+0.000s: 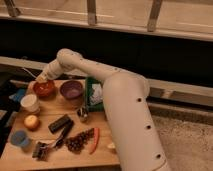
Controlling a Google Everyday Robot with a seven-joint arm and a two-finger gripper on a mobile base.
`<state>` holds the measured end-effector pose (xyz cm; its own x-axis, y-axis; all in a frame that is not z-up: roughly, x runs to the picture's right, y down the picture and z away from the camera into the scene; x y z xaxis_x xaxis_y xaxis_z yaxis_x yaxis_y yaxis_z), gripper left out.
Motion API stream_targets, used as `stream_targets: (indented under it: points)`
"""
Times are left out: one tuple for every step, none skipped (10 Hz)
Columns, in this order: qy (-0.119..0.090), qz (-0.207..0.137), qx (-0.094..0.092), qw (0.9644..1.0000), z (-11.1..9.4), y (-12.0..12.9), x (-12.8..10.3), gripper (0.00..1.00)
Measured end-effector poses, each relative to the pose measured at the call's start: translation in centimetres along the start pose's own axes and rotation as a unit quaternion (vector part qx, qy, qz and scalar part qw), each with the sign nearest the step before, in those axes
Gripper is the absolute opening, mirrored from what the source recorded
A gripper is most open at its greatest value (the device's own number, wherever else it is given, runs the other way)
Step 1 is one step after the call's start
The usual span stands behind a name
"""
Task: Place fork in red bowl
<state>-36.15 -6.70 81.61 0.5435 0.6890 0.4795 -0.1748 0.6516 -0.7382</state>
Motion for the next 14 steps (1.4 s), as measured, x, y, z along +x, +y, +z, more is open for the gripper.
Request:
stream_targets:
  points:
    - [-0.002,0.000,0.002,1.0000,0.5,-0.4,-0.2,0.00]
    - [-0.002,-0.001,0.000,1.0000,1.1,-0.3,-0.5,0.00]
    - [0.000,-0.002,-0.002,1.0000,2.2,-0.3,-0.7,0.00]
    - [-0.001,0.004,0.002,1.0000,2.6,-0.7,-0.5,0.00]
    - [-0.003,0.008,0.006,0.9999,2.5,-1.1,-0.3,0.00]
    - [-0.004,0.010,0.007,0.9999,2.4,-1.3,-0.2,0.00]
    - [-0.003,0.010,0.006,0.9999,2.6,-1.1,-0.2,0.00]
    - [-0.004,0.010,0.005,0.9999,2.6,-1.0,-0.3,0.00]
    - [-0.003,0.010,0.006,0.9999,2.5,-1.1,-0.2,0.00]
    - [-0.003,0.011,0.008,0.9999,2.3,-1.3,0.0,0.00]
    - [-0.004,0.013,0.012,0.9998,2.3,-1.5,0.0,0.00]
    - [-0.004,0.015,0.014,0.9998,2.3,-1.9,0.3,0.00]
    - [0.003,0.021,0.020,0.9996,2.4,-2.6,1.1,0.00]
    - [0.007,0.025,0.020,0.9994,2.8,-2.8,1.7,0.00]
